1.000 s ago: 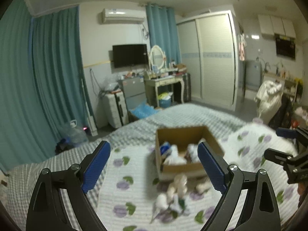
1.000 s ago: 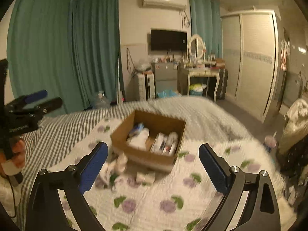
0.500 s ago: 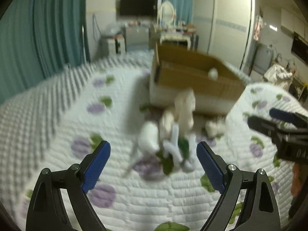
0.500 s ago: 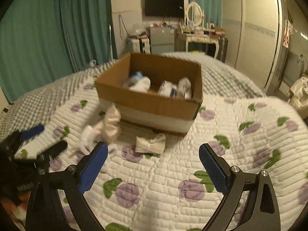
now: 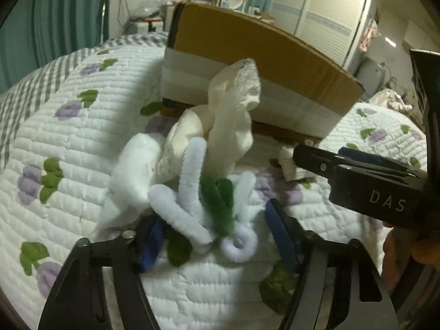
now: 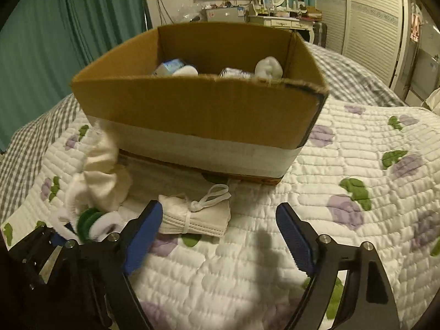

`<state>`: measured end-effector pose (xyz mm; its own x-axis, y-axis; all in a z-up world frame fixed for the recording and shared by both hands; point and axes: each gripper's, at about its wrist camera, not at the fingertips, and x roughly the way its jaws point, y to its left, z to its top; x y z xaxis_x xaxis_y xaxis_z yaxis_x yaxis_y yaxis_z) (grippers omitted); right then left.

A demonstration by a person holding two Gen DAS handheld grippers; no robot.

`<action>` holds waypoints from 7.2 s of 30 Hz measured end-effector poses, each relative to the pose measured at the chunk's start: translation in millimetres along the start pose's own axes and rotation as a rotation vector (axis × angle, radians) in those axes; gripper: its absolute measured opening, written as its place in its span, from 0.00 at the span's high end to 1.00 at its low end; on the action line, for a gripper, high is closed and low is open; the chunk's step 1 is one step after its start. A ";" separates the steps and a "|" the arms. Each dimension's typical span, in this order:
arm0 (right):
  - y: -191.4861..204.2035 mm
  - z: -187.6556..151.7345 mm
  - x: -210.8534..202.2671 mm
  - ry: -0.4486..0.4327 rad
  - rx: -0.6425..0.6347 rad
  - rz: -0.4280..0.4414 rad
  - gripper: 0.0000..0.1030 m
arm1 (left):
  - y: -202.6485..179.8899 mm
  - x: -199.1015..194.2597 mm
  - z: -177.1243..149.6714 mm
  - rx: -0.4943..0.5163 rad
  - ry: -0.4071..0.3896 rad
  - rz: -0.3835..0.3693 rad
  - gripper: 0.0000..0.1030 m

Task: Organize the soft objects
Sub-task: 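Grasp the white pipe-cleaner toy with the left tool while the right grasps the tied white cloth, then place the pipe-cleaner toy and white cloth into the box and open both tools, then move both tools back toward the last cloth items beside the box, then grasp the white mesh bag with the left tool while the right grasps the cream cloth, then drop the mesh bag and cream cloth into the box and open both tools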

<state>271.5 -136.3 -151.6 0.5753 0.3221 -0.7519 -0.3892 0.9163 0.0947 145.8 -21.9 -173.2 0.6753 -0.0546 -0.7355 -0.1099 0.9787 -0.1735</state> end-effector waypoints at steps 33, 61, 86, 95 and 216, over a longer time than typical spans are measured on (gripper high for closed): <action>18.3 -30.0 -111.4 -0.111 -0.057 0.132 0.76 | -14.7 -115.7 -9.6 0.014 -0.128 -0.066 0.63; 2.5 165.9 -139.6 -0.284 -0.196 0.087 0.75 | -36.3 -78.8 181.9 0.142 -0.255 -0.008 0.63; -52.7 180.1 -12.9 -0.168 -0.077 0.086 0.43 | -58.0 5.2 184.2 0.181 -0.166 0.048 0.12; -52.4 176.7 -101.2 -0.279 -0.066 0.031 0.34 | -64.4 -86.6 185.9 0.192 -0.298 0.105 0.11; 52.0 51.5 -206.7 -0.364 -0.222 0.089 0.92 | -40.6 -186.9 93.4 0.172 -0.312 0.006 0.70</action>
<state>169.4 -143.0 42.3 0.7330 0.4968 -0.4647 -0.5712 0.8205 -0.0239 92.2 -33.0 32.4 0.8684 -0.0117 -0.4957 -0.0079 0.9993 -0.0374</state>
